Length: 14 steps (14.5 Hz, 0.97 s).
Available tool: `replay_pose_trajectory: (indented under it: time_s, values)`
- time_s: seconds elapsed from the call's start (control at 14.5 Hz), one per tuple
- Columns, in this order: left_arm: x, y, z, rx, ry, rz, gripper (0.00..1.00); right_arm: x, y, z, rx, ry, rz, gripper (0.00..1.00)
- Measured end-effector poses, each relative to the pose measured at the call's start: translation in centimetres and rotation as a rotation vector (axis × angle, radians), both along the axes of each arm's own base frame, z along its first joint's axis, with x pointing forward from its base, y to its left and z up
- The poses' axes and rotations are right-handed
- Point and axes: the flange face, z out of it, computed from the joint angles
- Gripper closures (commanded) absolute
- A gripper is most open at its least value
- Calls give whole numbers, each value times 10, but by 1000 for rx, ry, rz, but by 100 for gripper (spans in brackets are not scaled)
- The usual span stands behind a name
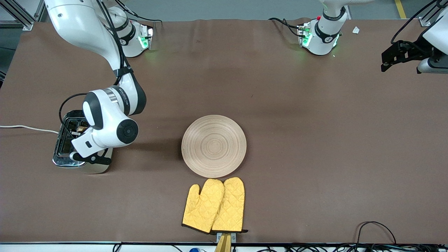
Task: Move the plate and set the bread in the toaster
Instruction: 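Open the right gripper and raise it away from the toaster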
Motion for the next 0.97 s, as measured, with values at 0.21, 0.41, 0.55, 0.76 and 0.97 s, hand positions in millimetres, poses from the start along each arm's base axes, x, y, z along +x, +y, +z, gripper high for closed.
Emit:
replay_pose_trajectory:
  time_s: [0.21,0.41,0.55,0.76,0.97]
  values:
    - [3,1,2,-2,-20,2,0,-5,7,70,147,-60,-15,0]
    - [5,2,4,-5,-43,4,0,-19,2,124,306,-111,-77,0]
    - [5,4,4,-5,-44,7,0,-26,-19,153,401,-143,-138,0]
    - [6,6,5,-5,-46,12,0,-38,-47,190,532,-180,-200,0]
    - [5,7,8,-6,-54,13,0,-51,-69,224,630,-165,-142,0]
